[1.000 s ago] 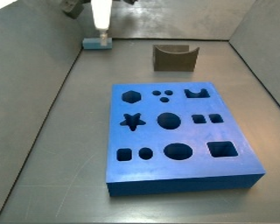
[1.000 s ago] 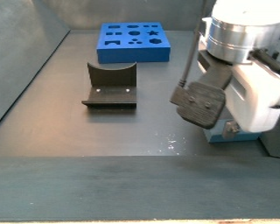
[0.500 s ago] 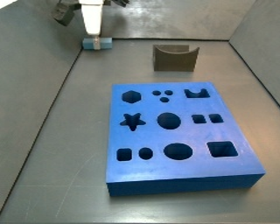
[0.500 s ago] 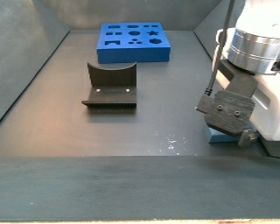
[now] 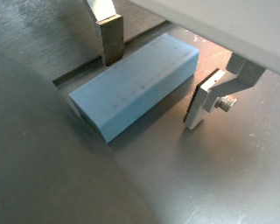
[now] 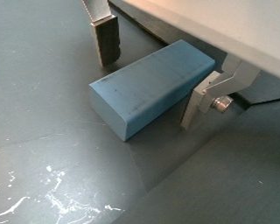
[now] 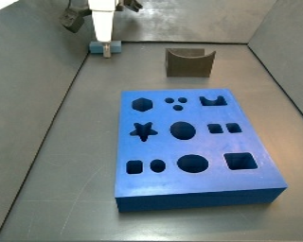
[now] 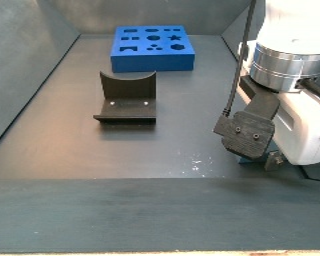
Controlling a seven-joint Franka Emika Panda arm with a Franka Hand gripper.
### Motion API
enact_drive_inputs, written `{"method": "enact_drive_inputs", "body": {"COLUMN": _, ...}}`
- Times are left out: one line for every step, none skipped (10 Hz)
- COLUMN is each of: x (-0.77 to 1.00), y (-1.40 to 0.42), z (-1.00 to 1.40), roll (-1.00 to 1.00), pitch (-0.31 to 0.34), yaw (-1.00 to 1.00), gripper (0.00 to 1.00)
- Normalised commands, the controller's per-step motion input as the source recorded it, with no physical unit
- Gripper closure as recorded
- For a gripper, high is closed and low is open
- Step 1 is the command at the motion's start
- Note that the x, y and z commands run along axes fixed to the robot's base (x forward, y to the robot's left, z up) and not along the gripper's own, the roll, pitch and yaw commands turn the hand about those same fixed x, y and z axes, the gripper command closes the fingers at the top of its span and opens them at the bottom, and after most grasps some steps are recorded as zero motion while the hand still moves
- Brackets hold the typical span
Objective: Pick up the rectangle object. Move up. Place the rectangle object on the fixture. Regrasp the rectangle object. Move to above the board. Insert the rectangle object.
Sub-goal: Pick up the rectangle object.
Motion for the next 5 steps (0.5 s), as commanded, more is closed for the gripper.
{"method": "enact_drive_inputs", "body": {"x": 0.16, "y": 0.56, "z": -0.17, "roll": -0.83, "pitch": 0.077, "yaw": 0.00, "gripper": 0.00}}
{"method": "enact_drive_inputs", "body": {"x": 0.17, "y": 0.24, "z": 0.00, "roll": -0.32, "pitch": 0.251, "yaw": 0.00, "gripper": 0.00}}
{"method": "enact_drive_inputs", "body": {"x": 0.00, "y": 0.00, "z": -0.06, "roll": 0.00, "pitch": 0.000, "yaw": 0.00, "gripper": 0.00}}
{"method": "enact_drive_inputs", "body": {"x": -0.11, "y": -0.11, "z": -0.21, "roll": 0.11, "pitch": -0.023, "yaw": -0.17, "gripper": 0.00}}
{"method": "enact_drive_inputs", "body": {"x": -0.10, "y": -0.14, "z": -0.59, "roll": 0.00, "pitch": -0.017, "yaw": -0.87, "gripper": 0.00}}
